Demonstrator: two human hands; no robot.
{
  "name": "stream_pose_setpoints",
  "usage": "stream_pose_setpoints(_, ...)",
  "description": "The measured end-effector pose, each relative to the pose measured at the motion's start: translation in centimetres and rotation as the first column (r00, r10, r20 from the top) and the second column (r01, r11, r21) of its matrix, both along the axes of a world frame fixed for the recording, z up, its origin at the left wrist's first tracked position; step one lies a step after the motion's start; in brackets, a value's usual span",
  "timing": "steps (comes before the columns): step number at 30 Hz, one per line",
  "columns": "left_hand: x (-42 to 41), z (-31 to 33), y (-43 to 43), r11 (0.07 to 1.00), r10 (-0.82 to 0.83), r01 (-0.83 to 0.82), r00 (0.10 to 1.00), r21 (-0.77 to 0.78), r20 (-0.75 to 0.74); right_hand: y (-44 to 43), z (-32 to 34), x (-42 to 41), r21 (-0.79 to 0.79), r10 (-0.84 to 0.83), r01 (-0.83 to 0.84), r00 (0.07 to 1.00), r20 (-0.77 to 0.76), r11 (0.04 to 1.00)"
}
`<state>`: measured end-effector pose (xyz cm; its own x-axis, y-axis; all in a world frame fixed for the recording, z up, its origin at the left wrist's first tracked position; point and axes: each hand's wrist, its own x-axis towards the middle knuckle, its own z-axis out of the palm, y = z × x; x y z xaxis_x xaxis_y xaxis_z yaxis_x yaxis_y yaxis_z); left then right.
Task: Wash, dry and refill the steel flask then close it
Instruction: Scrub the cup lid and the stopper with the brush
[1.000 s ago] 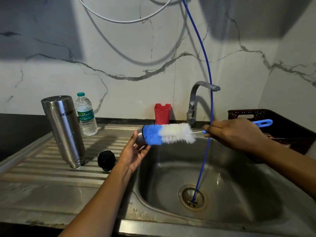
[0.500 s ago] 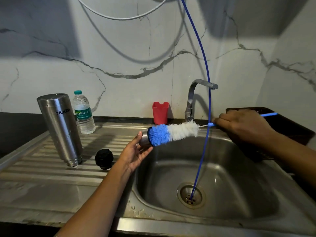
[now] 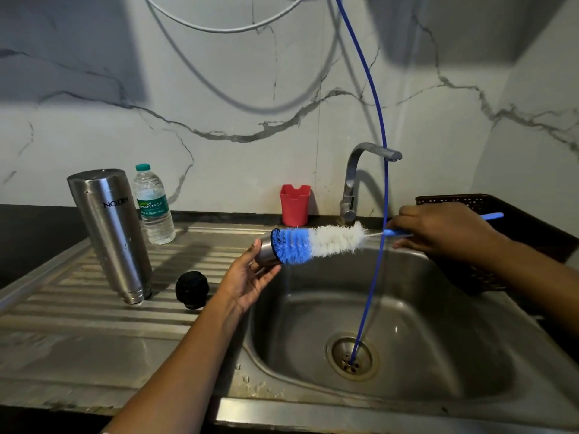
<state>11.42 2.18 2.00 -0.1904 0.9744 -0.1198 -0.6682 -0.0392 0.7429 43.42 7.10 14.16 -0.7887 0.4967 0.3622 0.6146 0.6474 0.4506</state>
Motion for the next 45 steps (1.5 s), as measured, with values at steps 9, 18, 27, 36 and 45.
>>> stream_pose_setpoints(9, -0.3, -0.2, -0.4, 0.995, -0.053, 0.054, 0.999, 0.081, -0.003, 1.4, 1.4, -0.3, -0.981, -0.371, -0.109, 0.915, -0.161, 0.158)
stream_pose_setpoints(18, 0.5, -0.3, 0.1, 1.000, 0.001, -0.001, 1.000, -0.010, -0.005, 0.4, 0.1, 0.8, 0.116, 0.005, 0.003, 0.998, -0.068, 0.993)
stream_pose_setpoints(27, 0.6, 0.1, -0.3, 0.989, -0.101, 0.104, 0.994, 0.107, -0.030, 1.2, 1.5, 0.7, -0.992, -0.420, -0.051, 0.903, -0.096, 0.117)
stream_pose_setpoints(36, 0.2, -0.2, 0.1, 1.000, 0.010, -0.010, 1.000, -0.008, 0.028, -0.7, -1.2, -0.3, 0.234, 0.143, -0.136, 0.990, -0.012, 0.963)
stream_pose_setpoints(45, 0.9, -0.2, -0.1, 0.978, -0.130, 0.150, 0.982, 0.144, -0.138, 1.5, 2.4, 1.7, -0.999, -0.380, -0.042, 0.924, -0.035, -0.011)
